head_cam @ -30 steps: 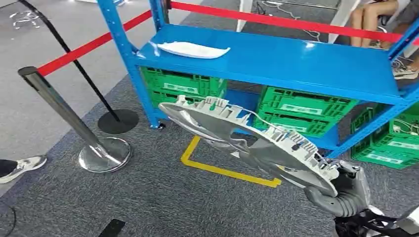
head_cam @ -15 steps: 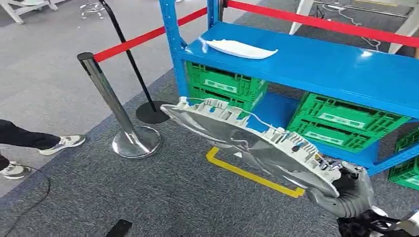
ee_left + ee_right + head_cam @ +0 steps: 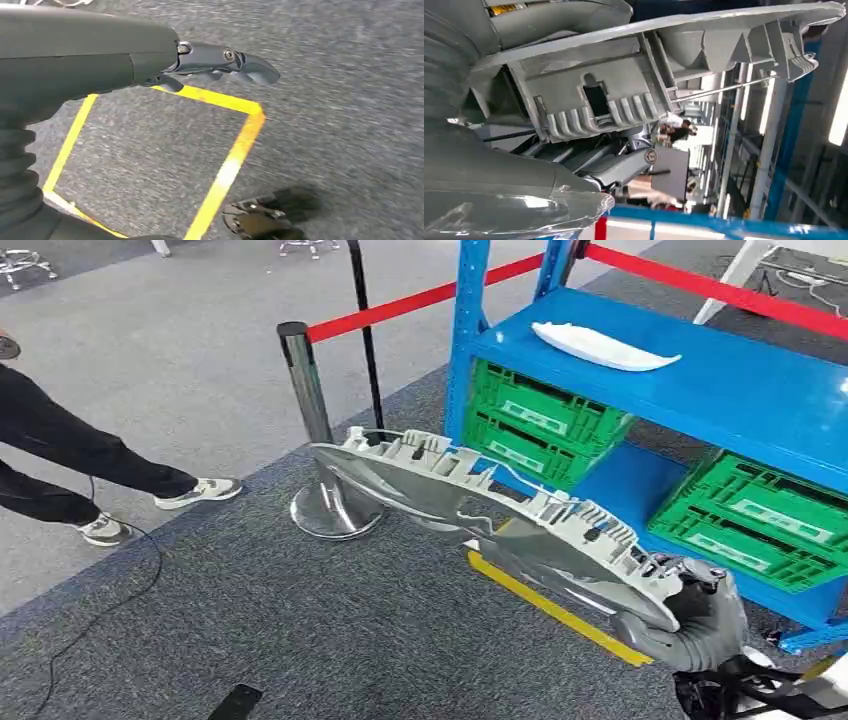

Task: Take the parts from the cabinet and place them on the table.

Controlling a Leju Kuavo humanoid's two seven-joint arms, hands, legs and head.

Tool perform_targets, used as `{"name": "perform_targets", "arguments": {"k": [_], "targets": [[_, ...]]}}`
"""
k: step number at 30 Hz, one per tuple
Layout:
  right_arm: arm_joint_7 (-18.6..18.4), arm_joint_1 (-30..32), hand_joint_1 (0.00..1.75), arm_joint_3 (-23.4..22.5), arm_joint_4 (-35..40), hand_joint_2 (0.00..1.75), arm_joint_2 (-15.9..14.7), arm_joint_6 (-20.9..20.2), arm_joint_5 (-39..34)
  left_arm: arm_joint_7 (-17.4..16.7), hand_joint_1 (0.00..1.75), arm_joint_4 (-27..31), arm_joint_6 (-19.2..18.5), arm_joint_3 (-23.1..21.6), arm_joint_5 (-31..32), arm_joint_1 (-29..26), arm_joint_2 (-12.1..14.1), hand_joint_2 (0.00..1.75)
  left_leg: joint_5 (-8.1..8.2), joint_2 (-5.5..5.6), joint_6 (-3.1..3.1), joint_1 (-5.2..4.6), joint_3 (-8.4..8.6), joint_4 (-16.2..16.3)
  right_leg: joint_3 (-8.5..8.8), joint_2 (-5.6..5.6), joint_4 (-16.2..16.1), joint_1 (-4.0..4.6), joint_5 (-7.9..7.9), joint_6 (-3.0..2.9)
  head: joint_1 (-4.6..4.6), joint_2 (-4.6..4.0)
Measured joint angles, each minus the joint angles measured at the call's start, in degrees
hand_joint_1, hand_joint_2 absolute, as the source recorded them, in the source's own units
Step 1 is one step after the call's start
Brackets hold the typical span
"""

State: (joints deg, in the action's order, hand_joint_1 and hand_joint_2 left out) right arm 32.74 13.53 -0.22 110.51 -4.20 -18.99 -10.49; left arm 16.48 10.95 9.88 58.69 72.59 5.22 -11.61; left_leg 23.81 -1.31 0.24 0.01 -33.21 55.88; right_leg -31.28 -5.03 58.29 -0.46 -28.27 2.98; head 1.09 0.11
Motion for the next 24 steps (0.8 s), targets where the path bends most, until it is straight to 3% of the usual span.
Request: {"name": "perform_targets", "arguments": {"k": [1, 2, 3, 4, 5, 6, 7, 8, 9, 10, 14, 15, 16, 17, 19, 20, 21, 22, 23, 24], "targets": [[0.1, 0.1, 1.75, 0.0, 0.0, 1.75, 0.0, 0.0, 0.0, 0.0, 0.0, 0.0, 0.1, 0.0, 0.0, 0.2, 0.0, 1.75, -0.05, 0.57, 0.38, 0.07, -0.04, 0.0, -1.15, 2.71, 3.0, -0.12, -1.98, -0.04, 0.17, 0.0], [0.2, 0.2, 1.75, 0.0, 0.0, 1.75, 0.0, 0.0, -0.1, 0.0, 0.0, 0.0, 0.1, 0.0, 0.0, 0.4, 0.0, 1.75, -0.09, 1.28, 0.63, 0.05, -0.09, 0.0, -3.29, 4.12, 7.9, -0.14, -4.41, -0.03, 0.37, 0.0], [0.2, 0.3, 1.75, 0.0, 0.0, 1.75, 0.0, 0.0, -0.1, 0.0, 0.0, 0.0, 0.1, 0.0, 0.0, 0.4, 0.0, 1.75, -0.13, 2.06, 0.74, -0.03, -0.14, 0.0, -5.76, 4.81, 13.1, -0.04, -6.52, 0.04, 0.46, 0.0], [0.1, 0.4, 1.75, 0.0, 0.0, 1.75, 0.0, 0.0, 0.0, 0.0, 0.0, 0.0, 0.1, 0.0, 0.0, 0.4, 0.0, 1.75, -0.17, 2.79, 0.8, -0.11, -0.16, 0.0, -7.63, 4.98, 16.8, -0.03, -7.62, 0.02, 0.52, 0.0], [0.2, 0.5, 1.75, 0.0, 0.0, 1.75, 0.0, 0.0, 0.0, 0.0, 0.0, 0.0, 0.1, 0.0, 0.0, 0.3, 0.0, 1.75, -0.21, 3.58, 0.85, -0.15, -0.16, 0.0, -8.39, 4.99, 17.9, -0.03, -7.3, -0.04, 0.52, 0.0], [0.2, 0.5, 1.75, 0.0, 0.0, 1.75, 0.0, 0.0, 0.0, 0.0, 0.0, 0.0, 0.1, 0.0, 0.0, 0.3, 0.0, 1.75, -0.25, 4.51, 0.79, -0.15, -0.14, 0.1, -7.71, 5.04, 16.0, -0.04, -5.59, -0.12, 0.54, 0.0], [0.2, 0.5, 1.75, 0.0, 0.0, 1.75, 0.0, 0.0, 0.0, 0.0, 0.0, 0.0, 0.1, 0.0, 0.0, 0.3, 0.0, 1.75, -0.31, 5.34, 0.71, -0.12, -0.12, 0.1, -5.92, 5.22, 12.1, -0.11, -3.09, -0.19, 0.52, 0.0], [0.2, 0.5, 1.75, 0.0, 0.0, 1.75, 0.0, 0.0, 0.0, -0.1, 0.0, 0.0, 0.1, 0.0, 0.0, 0.3, 0.0, 1.75, -0.35, 6.29, 0.61, -0.04, -0.09, 0.2, -3.05, 6.04, 6.1, -0.27, -0.08, -0.29, 0.55, 0.0], [0.2, 0.5, 1.75, 0.0, 0.0, 1.75, 0.0, 0.0, -0.1, -0.1, 0.0, 0.0, 0.1, 0.0, 0.0, 0.4, 0.0, 1.75, -0.37, 6.99, 0.45, 0.01, -0.15, 0.3, -0.77, 8.15, 1.5, -0.57, 1.54, -0.24, 0.54, 0.0], [0.2, 0.5, 1.75, 0.0, 0.0, 1.75, 0.0, 0.0, 0.0, -0.1, 0.0, 0.0, 0.1, 0.0, 0.0, 0.4, 0.0, 1.75, -0.46, 7.63, 0.04, -0.3, -0.51, 0.7, -0.19, 10.49, -0.1, -0.85, 0.45, -0.21, 0.52, 0.0], [0.3, 1.1, 1.75, 0.0, 0.2, 1.75, 0.0, 0.2, 0.0, -0.2, 0.0, 0.0, 0.5, 0.0, 0.0, -0.2, 0.1, 1.75, -1.35, 10.05, -1.53, 0.36, -1.64, 0.5, -0.12, 8.13, 0.0, -0.44, 1.13, -1.36, 0.43, 0.0], [0.3, 1.2, 1.75, 0.0, 0.2, 1.75, 0.0, 0.2, 0.0, -0.2, 0.0, 0.0, 0.5, 0.0, 0.0, -0.3, 0.1, 1.75, -0.65, 7.1, -1.62, 0.2, -1.94, 1.2, 0.0, 7.27, -0.2, -0.57, 1.38, -1.77, 0.5, 0.0], [0.4, 1.5, 1.75, 0.0, 0.4, 1.75, 0.2, 0.3, 0.0, -0.2, 0.0, 0.0, 0.5, 0.0, 0.0, -0.2, 0.0, 1.75, 0.95, 4.19, -1.91, -0.1, -3.03, 3.2, -0.01, 6.64, -0.3, -0.49, 1.4, -2.06, -0.03, 0.0], [0.4, 1.7, 1.75, 0.0, 0.5, 1.75, 0.2, 0.4, -0.1, -0.2, 0.0, 0.0, 0.5, 0.0, 0.1, 0.0, 0.0, 1.75, 3.49, 2.8, -2.2, -0.02, -5.17, 7.7, -0.1, 5.7, -0.3, -0.35, 1.4, -2.26, -0.09, 0.0], [0.4, 1.7, 1.75, -0.1, 0.6, 1.75, 0.2, 0.4, -0.1, -0.2, 0.0, 0.0, 0.5, 0.0, 0.1, 0.1, 0.0, 1.75, 7.38, 2.06, -2.49, 0.15, -9.65, 17.3, -0.25, 3.9, -0.3, -0.24, 1.36, -2.39, -0.18, 0.0], [0.4, 1.9, 1.75, -0.1, 0.6, 1.75, 0.2, 0.4, 0.0, -0.2, 0.0, 0.0, 0.5, 0.0, 0.1, 0.0, 0.0, 1.75, 7.57, 2.04, -2.59, 0.2, -10.53, 19.2, -0.25, 3.08, -0.3, -0.24, 1.35, -2.4, -0.15, 0.0], [0.4, 1.9, 1.75, -0.1, 0.6, 1.75, 0.2, 0.3, 0.0, -0.2, 0.0, 0.0, 0.5, 0.0, 0.1, -0.1, 0.0, 1.75, 6.5, 2.02, -2.63, 0.24, -9.98, 18.4, -0.23, 2.33, -0.3, -0.24, 1.34, -2.4, -0.13, 0.0], [0.4, 1.9, 1.75, -0.1, 0.6, 1.75, 0.2, 0.3, 0.0, -0.2, 0.0, 0.0, 0.5, 0.0, 0.1, -0.1, 0.0, 1.75, 4.54, 1.89, -2.62, 0.3, -8.38, 15.5, -0.22, 1.58, -0.2, -0.24, 1.32, -2.39, -0.2, 0.0], [0.4, 1.9, 1.75, -0.1, 0.6, 1.75, 0.2, 0.3, 0.0, -0.2, 0.0, 0.0, 0.5, 0.0, 0.1, -0.1, 0.0, 1.75, 2.0, 1.15, -2.56, 0.3, -5.46, 10.2, -0.11, 0.8, -0.2, -0.24, 1.27, -2.31, -0.15, 0.0], [0.4, 1.9, 1.75, -0.1, 0.6, 1.75, 0.2, 0.2, 0.0, -0.2, 0.0, 0.0, 0.5, 0.0, 0.0, 0.0, 0.0, 1.75, 0.18, -0.73, -2.49, 0.28, -2.54, 5.2, 0.05, 0.2, -0.2, -0.23, 1.15, -2.11, -0.2, 0.0]]}}
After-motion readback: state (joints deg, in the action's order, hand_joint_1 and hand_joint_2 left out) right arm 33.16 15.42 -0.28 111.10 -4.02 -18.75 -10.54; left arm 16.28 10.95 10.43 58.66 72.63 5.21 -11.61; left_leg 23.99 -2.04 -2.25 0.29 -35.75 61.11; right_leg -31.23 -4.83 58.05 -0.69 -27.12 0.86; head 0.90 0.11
